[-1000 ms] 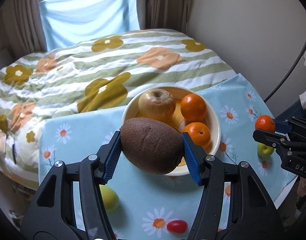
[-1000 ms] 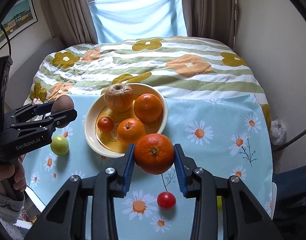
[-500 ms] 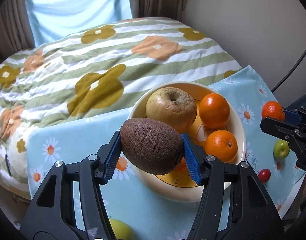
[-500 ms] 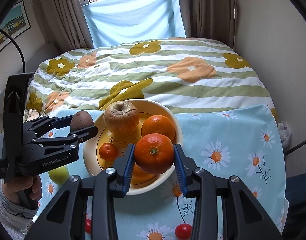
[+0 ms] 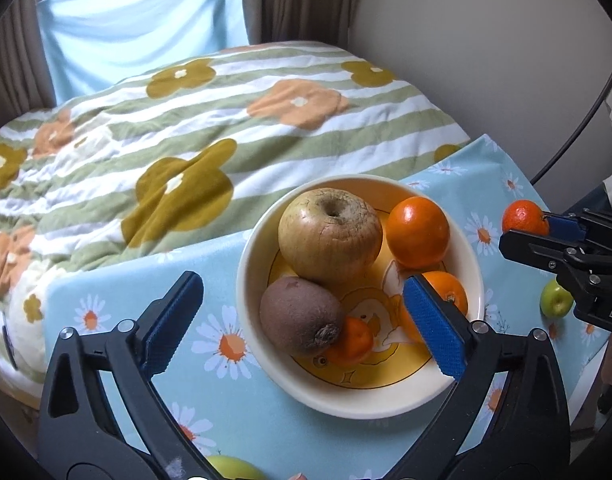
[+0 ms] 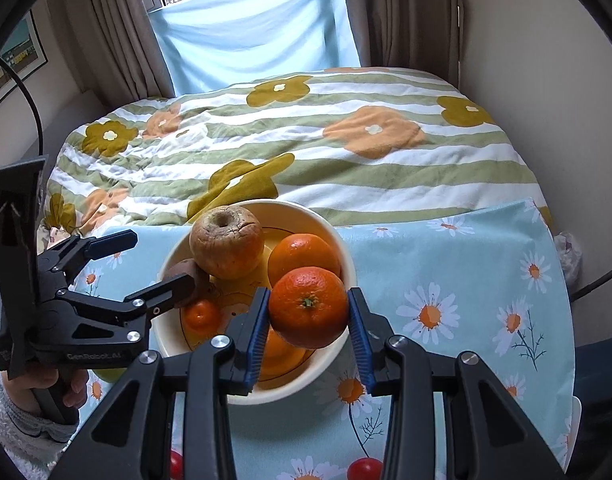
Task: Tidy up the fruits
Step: 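Carry the kiwi into the bowl and open the left tool, then lower the orange into the bowl and open the right tool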
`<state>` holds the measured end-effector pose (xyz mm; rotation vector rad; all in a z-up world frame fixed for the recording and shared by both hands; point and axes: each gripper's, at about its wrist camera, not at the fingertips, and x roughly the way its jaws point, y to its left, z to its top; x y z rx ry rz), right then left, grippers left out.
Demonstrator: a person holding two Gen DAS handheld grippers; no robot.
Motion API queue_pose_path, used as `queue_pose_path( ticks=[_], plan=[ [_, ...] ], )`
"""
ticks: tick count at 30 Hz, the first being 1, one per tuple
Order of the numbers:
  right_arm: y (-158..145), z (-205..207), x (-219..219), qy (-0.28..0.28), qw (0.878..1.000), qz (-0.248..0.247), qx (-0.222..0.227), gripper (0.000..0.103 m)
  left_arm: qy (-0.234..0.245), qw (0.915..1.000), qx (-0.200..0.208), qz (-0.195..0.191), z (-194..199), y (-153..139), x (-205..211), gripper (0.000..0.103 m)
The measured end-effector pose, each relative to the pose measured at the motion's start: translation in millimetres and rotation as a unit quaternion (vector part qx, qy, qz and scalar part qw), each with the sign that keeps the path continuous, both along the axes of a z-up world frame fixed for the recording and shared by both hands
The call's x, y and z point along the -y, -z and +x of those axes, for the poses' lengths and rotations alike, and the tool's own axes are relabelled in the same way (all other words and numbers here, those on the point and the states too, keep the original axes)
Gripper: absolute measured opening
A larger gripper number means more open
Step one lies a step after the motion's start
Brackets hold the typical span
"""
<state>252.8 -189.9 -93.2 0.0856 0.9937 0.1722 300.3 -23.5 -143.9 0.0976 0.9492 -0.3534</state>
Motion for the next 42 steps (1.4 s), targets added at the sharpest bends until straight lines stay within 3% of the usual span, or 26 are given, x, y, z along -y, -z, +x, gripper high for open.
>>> queue_pose_path(
  ticks=[11, 20, 36, 37, 41, 42],
  plan=[
    [-1, 14, -24, -0.046, 0.999, 0.006, 0.000, 0.035, -0.040, 0.9992, 0.001, 0.000, -24, -16, -40, 0.103],
    [18, 33, -61, -0.107, 0.994, -0.004, -0.018, 0.035, -0.081, 0.9966, 0.008, 0.009, -47, -29, -73, 0.103],
    [42, 35, -86, -0.139, 0.989, -0.033, -0.041, 0.035, -0.121, 0.9925, 0.010, 0.009, -61, -31, -98, 0.103],
    [42, 34, -85, -0.138, 0.989, -0.032, -0.040, 0.041, -0.122, 0.9924, 0.011, 0.009, -61, -31, -98, 0.103],
    [33, 29, -83, -0.129, 0.991, -0.026, -0.014, 0.093, -0.127, 0.9918, 0.014, 0.008, -64, -31, -97, 0.103],
    [31, 28, -81, -0.125, 0.992, -0.023, -0.005, 0.094, -0.129, 0.9916, 0.012, 0.008, -64, -30, -97, 0.103]
  ],
)
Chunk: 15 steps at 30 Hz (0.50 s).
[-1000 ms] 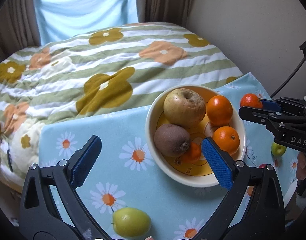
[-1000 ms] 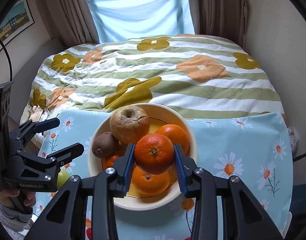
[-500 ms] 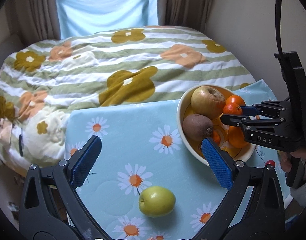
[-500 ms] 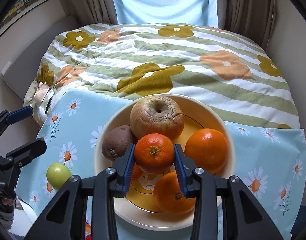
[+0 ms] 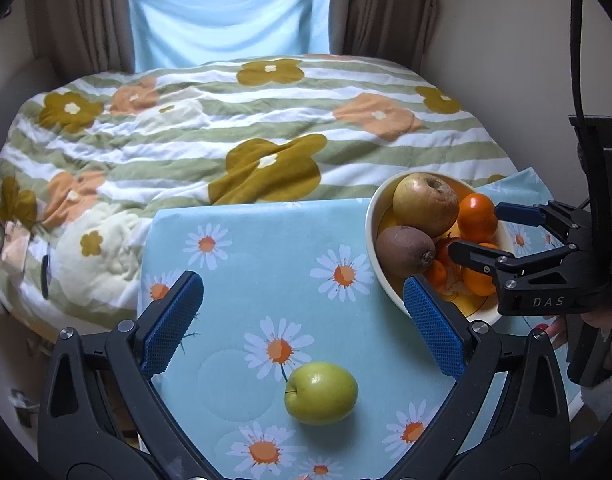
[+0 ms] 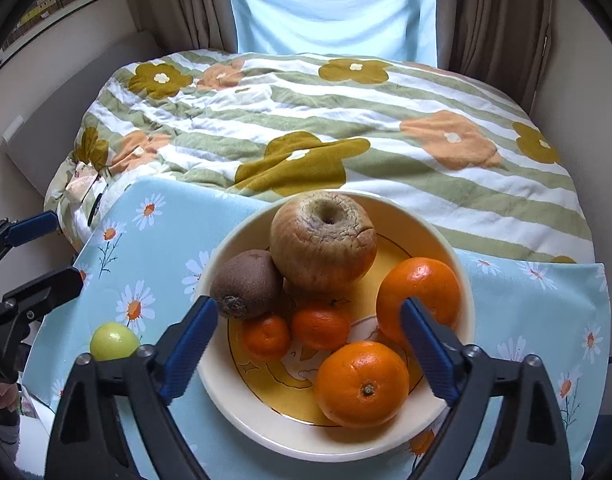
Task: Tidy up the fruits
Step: 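Lower the orange into the bowl and open the right tool, then withdraw both tools from the bowl toward the green apple and tomato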
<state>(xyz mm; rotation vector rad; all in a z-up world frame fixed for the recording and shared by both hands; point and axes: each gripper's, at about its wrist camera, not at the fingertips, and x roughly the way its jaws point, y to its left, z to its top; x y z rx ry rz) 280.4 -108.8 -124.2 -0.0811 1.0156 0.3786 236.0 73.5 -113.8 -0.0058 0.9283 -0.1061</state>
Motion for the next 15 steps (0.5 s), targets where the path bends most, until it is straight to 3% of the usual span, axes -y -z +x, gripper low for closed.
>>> queue_pose_path(
  ticks=[6, 10, 15],
  plan=[
    [-5, -4, 13, 0.028, 1.000, 0.004, 0.013, 0.103, -0.013, 0.9994, 0.011, -0.031, 3, 5, -3, 0.103],
    [-14, -8, 21, 0.028, 0.999, -0.002, 0.030, 0.103, -0.002, 0.9999, 0.015, 0.004, 1, 4, 4, 0.103],
    [-27, -19, 35, 0.028, 0.999, 0.012, 0.045, 0.103, -0.026, 0.9993, 0.027, 0.009, -12, -9, 3, 0.103]
  ],
)
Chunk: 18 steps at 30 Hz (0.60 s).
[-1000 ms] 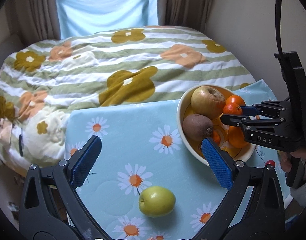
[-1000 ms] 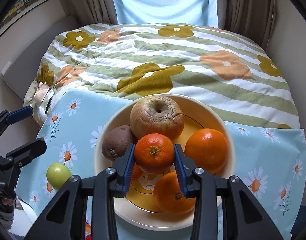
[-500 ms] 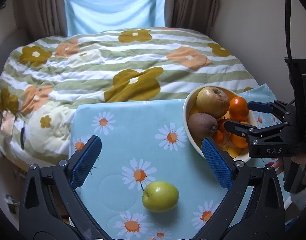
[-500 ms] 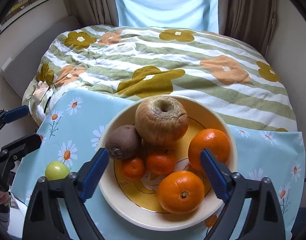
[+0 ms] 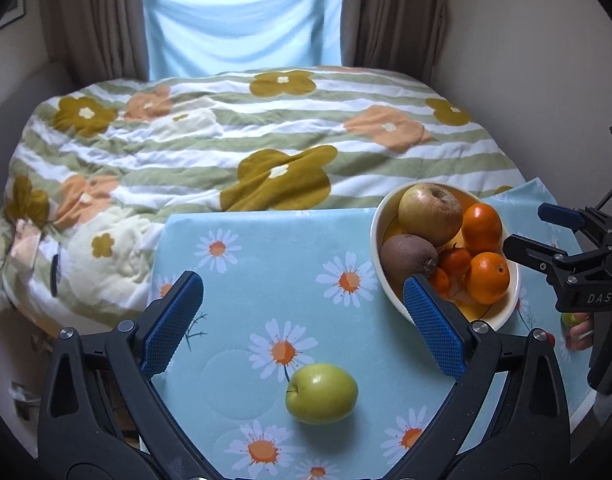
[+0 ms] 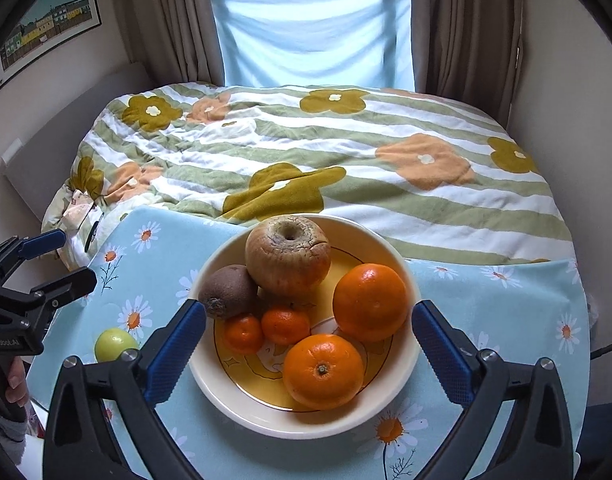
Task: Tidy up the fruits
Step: 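Withdraw both tools from the bowl toward the green apple and tomato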
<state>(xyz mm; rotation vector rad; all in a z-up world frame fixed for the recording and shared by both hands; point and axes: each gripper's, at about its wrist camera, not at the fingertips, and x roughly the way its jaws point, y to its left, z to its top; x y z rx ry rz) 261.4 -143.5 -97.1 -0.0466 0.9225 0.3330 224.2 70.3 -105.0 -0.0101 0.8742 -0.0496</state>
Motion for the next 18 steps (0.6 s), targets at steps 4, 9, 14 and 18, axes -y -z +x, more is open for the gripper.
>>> queue_pose_path(
  ticks=[4, 9, 14, 18],
  plan=[
    [-15, -14, 13, -0.001, 1.000, 0.006, 0.008, 0.103, -0.006, 0.9999, 0.009, 0.006, -18, -12, 7, 0.103],
    [-35, -33, 31, 0.001, 1.000, 0.011, 0.015, 0.103, -0.007, 0.9996, 0.025, 0.014, -42, -27, 24, 0.103],
    [-53, -60, 51, 0.000, 1.000, 0.002, 0.025, 0.103, -0.014, 0.9988, 0.044, 0.016, -67, -42, 42, 0.103],
    [-58, -81, 68, -0.004, 1.000, 0.000, 0.023, 0.103, -0.024, 0.9982, 0.052, 0.018, -87, -48, 51, 0.103]
  ],
)
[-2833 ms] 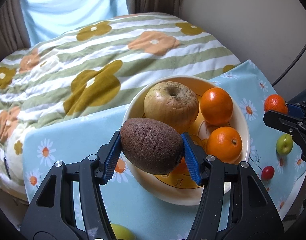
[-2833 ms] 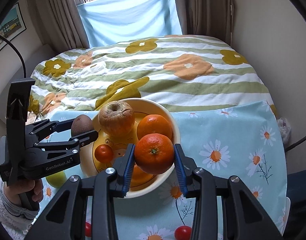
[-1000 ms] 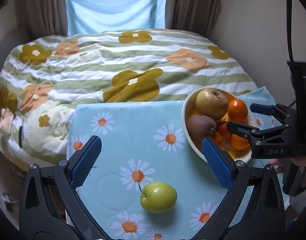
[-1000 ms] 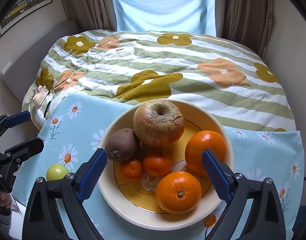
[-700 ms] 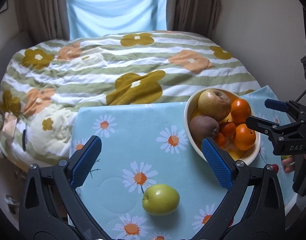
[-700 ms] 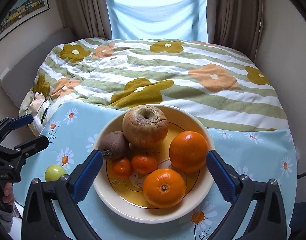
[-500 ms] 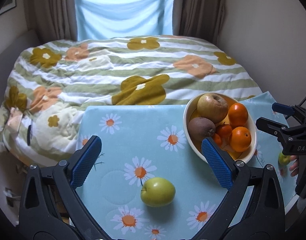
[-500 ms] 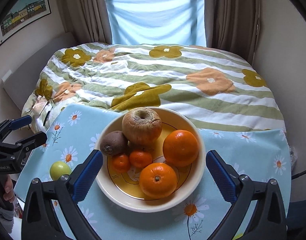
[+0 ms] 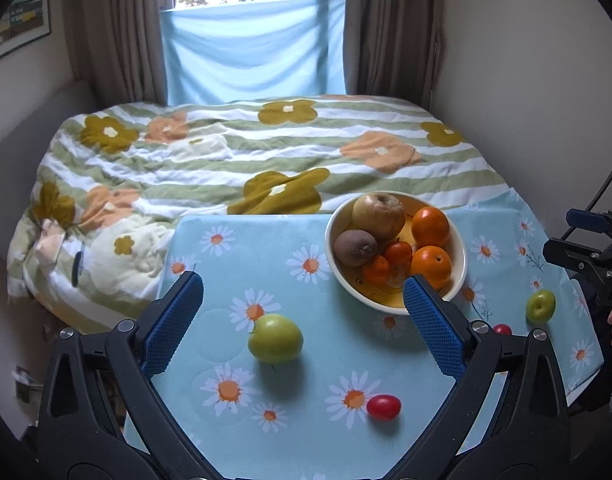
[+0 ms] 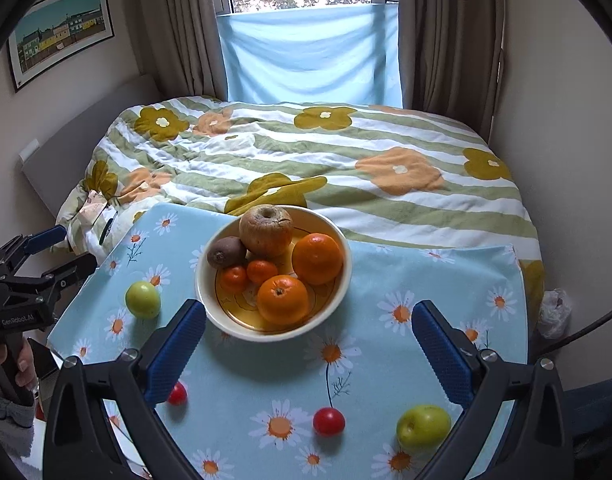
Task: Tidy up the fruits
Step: 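Withdraw both tools from the bowl toward the green apple and tomato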
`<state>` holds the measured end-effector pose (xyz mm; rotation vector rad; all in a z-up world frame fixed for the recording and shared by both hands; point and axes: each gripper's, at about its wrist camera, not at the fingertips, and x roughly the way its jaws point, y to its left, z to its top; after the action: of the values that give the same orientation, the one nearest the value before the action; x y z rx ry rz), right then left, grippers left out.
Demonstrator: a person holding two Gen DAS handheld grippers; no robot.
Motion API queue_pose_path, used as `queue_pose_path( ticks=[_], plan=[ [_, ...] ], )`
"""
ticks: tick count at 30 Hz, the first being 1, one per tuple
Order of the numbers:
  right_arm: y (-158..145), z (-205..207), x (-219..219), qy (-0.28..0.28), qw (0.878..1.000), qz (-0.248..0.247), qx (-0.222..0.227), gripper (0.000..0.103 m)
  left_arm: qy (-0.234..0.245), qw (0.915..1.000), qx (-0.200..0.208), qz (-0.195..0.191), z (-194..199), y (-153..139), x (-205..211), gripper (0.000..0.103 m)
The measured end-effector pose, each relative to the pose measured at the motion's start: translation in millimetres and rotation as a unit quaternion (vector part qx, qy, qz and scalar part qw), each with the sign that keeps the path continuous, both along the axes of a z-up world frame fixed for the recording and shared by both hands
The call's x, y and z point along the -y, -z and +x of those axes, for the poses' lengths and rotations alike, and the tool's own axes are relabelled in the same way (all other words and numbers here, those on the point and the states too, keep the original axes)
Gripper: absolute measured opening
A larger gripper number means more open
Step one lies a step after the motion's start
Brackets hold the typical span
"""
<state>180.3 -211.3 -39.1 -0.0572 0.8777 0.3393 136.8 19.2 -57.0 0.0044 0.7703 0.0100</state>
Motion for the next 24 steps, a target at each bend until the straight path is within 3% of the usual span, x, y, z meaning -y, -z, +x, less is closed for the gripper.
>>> queue_pose_path(
  ticks=[13, 24],
  plan=[
    [25, -58, 29, 0.013, 1.000, -0.011, -0.013, 0.103, -0.033, 0.9994, -0.010, 0.005, -51, 21, 0, 0.103],
    [78, -77, 21, 0.085, 0.995, -0.007, -0.053, 0.103, 0.010, 0.9986, -0.049, 0.015, -24, 76, -18, 0.103]
  ],
)
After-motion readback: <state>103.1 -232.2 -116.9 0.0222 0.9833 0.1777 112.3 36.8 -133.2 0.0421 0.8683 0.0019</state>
